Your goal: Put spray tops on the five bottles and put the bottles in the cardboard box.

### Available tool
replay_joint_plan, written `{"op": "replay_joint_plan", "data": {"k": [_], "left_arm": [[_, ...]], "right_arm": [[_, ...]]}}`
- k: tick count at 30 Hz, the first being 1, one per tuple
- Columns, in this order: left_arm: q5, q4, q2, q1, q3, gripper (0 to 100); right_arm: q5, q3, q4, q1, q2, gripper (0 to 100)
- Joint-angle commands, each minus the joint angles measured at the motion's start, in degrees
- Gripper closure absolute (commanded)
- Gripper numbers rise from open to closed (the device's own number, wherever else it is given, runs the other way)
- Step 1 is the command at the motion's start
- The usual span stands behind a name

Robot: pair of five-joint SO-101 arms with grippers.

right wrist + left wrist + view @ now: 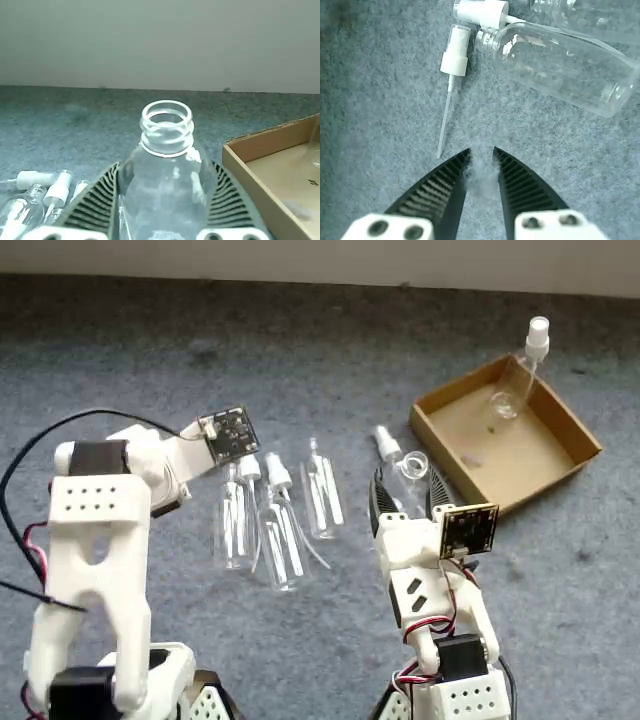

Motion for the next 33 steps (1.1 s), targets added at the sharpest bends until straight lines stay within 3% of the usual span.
{"op": "replay_joint_plan", "data": {"k": [1, 5, 13, 21, 33], "left_arm": [[-5.19, 4.04, 8.92, -0.66, -12.88, 96], [-6.24, 7.65, 18.95, -0.66, -21.76, 93], [-6.42, 8.44, 34.15, -0.22, -35.47, 73], [-6.59, 8.44, 47.96, 5.23, -49.10, 73], [-6.59, 8.88, 73.27, 5.14, -75.12, 73]], "right_arm": [[-0.09, 8.22, 0.31, 0.75, -0.84, 92.7], [-0.09, 8.22, 0.31, 0.57, -0.75, 92.7], [-0.09, 8.22, 1.19, 0.40, -0.92, 92.7], [-0.09, 8.22, 1.45, 0.40, -1.01, 92.7], [-0.09, 8.22, 1.45, 0.40, -0.84, 92.7]]}}
